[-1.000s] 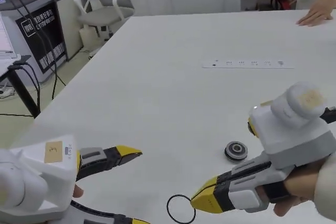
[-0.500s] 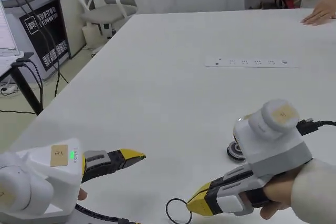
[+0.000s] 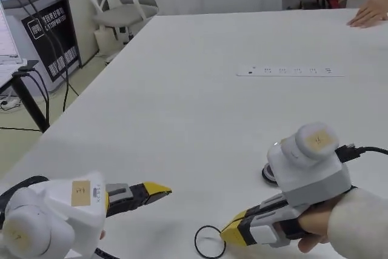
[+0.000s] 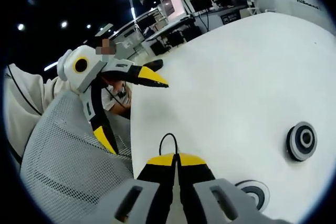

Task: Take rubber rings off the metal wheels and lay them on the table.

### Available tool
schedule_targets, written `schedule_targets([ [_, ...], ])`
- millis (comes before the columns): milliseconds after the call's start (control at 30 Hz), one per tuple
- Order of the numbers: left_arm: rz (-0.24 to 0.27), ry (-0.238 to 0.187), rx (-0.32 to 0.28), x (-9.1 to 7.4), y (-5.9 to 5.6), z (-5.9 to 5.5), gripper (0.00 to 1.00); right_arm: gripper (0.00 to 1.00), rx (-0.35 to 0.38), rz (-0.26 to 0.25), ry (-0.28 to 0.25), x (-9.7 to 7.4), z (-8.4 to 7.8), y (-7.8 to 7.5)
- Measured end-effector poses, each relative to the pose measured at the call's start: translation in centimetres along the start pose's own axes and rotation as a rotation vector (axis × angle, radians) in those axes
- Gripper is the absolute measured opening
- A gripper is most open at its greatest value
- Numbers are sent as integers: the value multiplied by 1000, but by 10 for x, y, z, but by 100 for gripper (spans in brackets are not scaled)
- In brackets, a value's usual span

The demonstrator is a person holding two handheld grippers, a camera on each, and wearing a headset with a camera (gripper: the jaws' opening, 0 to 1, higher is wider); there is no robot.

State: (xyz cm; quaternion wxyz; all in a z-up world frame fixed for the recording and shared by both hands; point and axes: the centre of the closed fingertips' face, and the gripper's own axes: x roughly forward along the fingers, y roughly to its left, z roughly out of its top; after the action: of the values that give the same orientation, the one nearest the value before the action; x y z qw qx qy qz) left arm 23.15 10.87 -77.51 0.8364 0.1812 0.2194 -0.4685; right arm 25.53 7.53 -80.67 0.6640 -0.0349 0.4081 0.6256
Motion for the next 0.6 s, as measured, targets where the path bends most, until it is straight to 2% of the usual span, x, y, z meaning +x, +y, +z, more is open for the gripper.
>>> schedule_targets([
  [133, 1, 7, -3, 1, 0, -1, 77, 0, 6, -10, 1, 1, -4, -5],
  [333, -6, 33, 28, 2, 1, -3, 77, 0, 15, -22, -4, 1, -6, -7],
  [600, -15, 18, 28, 5, 3, 5, 77, 0, 30, -24, -13, 2, -6, -7],
])
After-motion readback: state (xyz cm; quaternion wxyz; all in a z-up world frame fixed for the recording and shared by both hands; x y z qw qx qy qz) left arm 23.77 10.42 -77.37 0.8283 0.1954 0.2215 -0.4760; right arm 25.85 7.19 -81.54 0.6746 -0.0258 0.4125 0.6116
